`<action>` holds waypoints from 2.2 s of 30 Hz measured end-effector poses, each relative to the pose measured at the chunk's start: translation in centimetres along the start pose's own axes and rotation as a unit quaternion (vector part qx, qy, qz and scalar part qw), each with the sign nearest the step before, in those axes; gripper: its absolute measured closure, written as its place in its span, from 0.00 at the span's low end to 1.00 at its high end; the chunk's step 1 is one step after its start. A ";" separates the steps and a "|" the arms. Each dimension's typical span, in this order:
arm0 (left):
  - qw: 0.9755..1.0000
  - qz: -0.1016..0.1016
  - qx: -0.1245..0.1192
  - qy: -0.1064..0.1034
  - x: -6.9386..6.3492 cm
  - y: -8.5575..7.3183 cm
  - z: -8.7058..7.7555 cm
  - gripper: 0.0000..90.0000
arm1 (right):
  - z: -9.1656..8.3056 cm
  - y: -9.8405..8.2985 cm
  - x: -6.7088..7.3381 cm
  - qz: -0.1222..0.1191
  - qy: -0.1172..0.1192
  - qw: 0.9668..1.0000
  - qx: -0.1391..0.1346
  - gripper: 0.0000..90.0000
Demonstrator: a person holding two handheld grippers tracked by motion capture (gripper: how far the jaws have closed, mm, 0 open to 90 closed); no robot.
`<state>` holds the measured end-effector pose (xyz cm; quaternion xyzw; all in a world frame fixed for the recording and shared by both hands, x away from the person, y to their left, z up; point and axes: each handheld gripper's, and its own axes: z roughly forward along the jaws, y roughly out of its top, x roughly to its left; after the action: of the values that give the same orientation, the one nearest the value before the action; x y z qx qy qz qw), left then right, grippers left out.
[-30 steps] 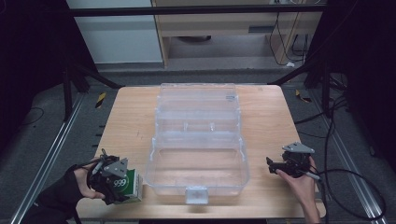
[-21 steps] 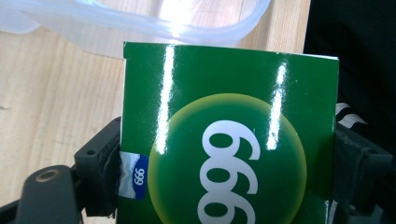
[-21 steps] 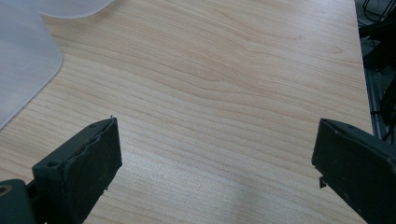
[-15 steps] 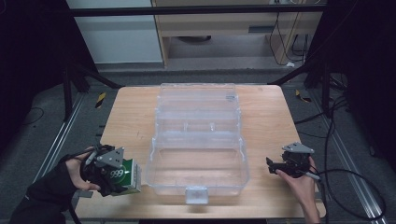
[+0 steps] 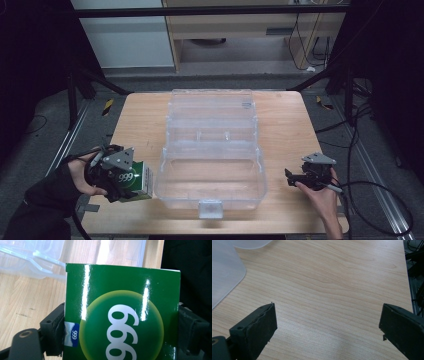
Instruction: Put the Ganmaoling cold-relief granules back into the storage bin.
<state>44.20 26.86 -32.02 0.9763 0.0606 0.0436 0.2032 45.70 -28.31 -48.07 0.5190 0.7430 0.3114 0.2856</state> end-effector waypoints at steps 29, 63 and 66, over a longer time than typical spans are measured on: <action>1.000 0.023 -0.012 0.002 1.8 4.5 0.0 0.16 | 0.0 0.0 -0.1 0.001 0.001 1.000 0.000 0.02; 0.998 0.054 0.002 -0.016 2.2 8.6 3.7 0.16 | 0.0 0.0 0.0 -0.001 0.002 1.000 0.002 0.02; 0.998 0.055 0.003 -0.017 2.3 8.6 4.1 0.16 | 0.0 0.0 0.0 -0.001 0.002 1.000 0.003 0.02</action>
<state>47.75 17.76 -32.13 0.9792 0.0036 0.0383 0.1990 45.72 -28.30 -48.12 0.5186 0.7450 0.3102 0.2826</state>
